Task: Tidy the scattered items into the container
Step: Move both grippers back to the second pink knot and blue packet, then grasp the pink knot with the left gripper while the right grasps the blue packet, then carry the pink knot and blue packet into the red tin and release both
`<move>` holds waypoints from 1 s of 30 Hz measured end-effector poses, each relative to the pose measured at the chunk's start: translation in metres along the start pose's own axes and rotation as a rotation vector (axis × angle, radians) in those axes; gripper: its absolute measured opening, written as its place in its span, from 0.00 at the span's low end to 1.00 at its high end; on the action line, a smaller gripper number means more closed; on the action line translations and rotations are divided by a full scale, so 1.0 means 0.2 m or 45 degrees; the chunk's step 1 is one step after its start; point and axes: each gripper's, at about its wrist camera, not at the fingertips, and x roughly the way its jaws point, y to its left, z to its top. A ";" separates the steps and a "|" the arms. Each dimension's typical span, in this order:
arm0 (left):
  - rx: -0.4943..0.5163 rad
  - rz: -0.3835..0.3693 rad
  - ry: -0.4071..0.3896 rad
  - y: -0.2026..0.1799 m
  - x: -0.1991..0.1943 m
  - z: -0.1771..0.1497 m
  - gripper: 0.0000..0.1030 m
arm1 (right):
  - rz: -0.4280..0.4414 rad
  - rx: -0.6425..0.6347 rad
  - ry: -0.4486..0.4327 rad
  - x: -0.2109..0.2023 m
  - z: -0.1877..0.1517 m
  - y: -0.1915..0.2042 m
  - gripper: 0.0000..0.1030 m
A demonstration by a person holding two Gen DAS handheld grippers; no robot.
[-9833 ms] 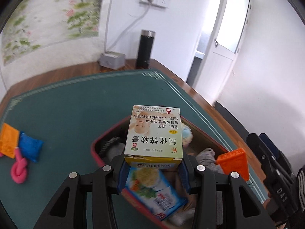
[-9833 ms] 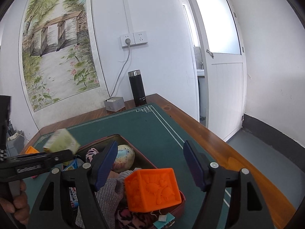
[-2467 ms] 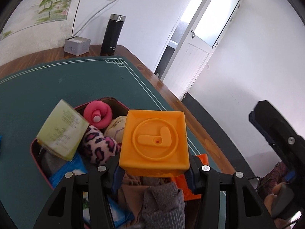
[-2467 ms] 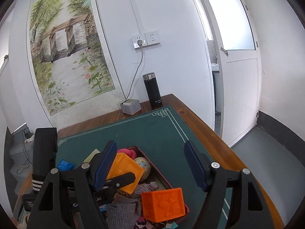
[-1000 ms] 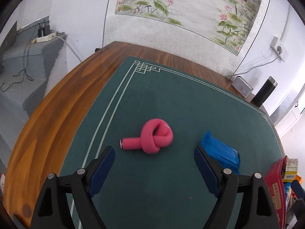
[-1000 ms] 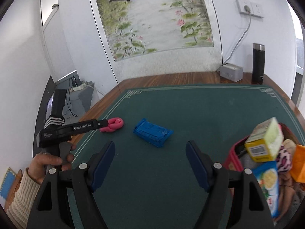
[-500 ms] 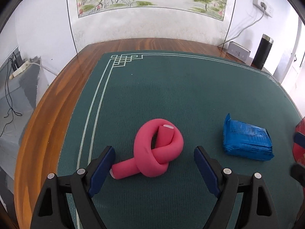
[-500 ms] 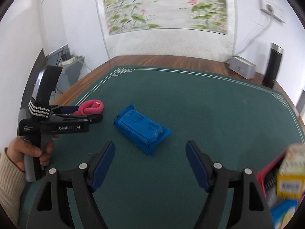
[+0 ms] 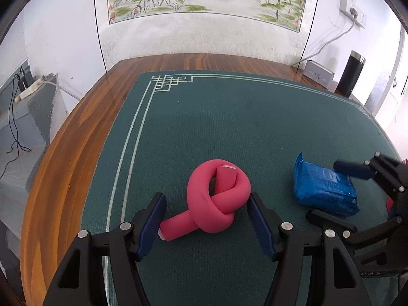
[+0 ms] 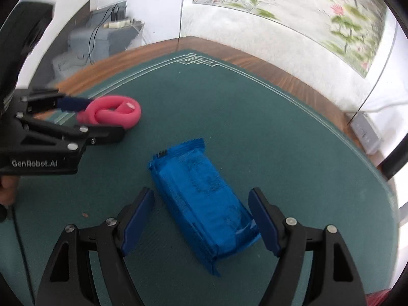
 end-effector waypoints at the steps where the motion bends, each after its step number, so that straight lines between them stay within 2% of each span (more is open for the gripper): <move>1: -0.003 -0.005 -0.005 0.00 -0.01 0.00 0.65 | 0.025 0.043 0.005 0.00 -0.01 -0.03 0.77; 2: -0.006 -0.015 -0.010 -0.01 -0.02 0.00 0.65 | 0.044 0.080 0.005 -0.01 -0.03 -0.05 0.73; 5: -0.013 -0.042 -0.024 -0.03 -0.06 0.01 0.65 | 0.054 0.157 -0.004 -0.07 -0.07 -0.08 0.52; 11: -0.028 -0.098 -0.053 -0.07 -0.13 0.02 0.65 | 0.096 0.300 -0.056 -0.26 -0.22 -0.07 0.50; 17: -0.042 -0.156 -0.082 -0.12 -0.21 0.02 0.65 | 0.058 0.362 -0.267 -0.72 -0.40 -0.07 0.50; 21: -0.014 -0.211 -0.131 -0.21 -0.33 0.02 0.65 | -0.089 0.407 -0.420 -1.11 -0.58 -0.15 0.50; 23: 0.004 -0.240 -0.155 -0.27 -0.39 0.01 0.65 | -0.174 0.453 -0.460 -1.24 -0.65 -0.22 0.50; 27: 0.017 -0.341 -0.167 -0.40 -0.51 0.00 0.65 | -0.408 0.557 -0.462 -1.41 -0.81 -0.41 0.50; 30: 0.076 -0.399 -0.172 -0.55 -0.58 -0.03 0.65 | -0.493 0.621 -0.427 -1.43 -0.90 -0.53 0.50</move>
